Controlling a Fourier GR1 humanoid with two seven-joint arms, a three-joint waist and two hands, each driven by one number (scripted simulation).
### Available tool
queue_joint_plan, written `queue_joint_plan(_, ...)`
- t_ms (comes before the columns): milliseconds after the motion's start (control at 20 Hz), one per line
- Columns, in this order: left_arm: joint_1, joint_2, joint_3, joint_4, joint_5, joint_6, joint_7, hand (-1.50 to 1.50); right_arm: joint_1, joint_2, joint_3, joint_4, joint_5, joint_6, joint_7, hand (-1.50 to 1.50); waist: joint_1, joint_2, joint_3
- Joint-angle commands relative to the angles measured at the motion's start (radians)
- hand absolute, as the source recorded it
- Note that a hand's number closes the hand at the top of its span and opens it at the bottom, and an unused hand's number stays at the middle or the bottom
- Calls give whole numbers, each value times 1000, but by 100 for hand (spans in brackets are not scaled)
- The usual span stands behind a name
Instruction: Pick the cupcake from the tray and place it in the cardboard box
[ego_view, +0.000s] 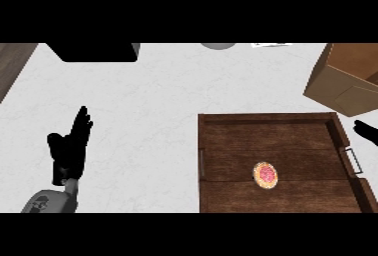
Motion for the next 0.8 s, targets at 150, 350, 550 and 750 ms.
queue_joint_plan(150, -8, -15, 22, 38, -17, -26, -40, 0, -172, 15, 208, -23, 93, 106, 282, -150, 24, 5, 1)
queue_joint_plan(350, -10, 12, 61, 48, -7, -61, -44, 0, -200, 20, 247, -96, 68, 192, 460, -150, 14, 3, 1)
queue_joint_plan(550, 6, -14, 54, 33, -16, -58, -40, 0, -308, 106, 400, -12, 151, 230, 573, -150, 24, 3, 1)
queue_joint_plan(750, -49, -17, 95, 94, -28, -82, -45, 0, -359, 179, 373, 2, 105, 312, 644, -150, 7, 2, 1)
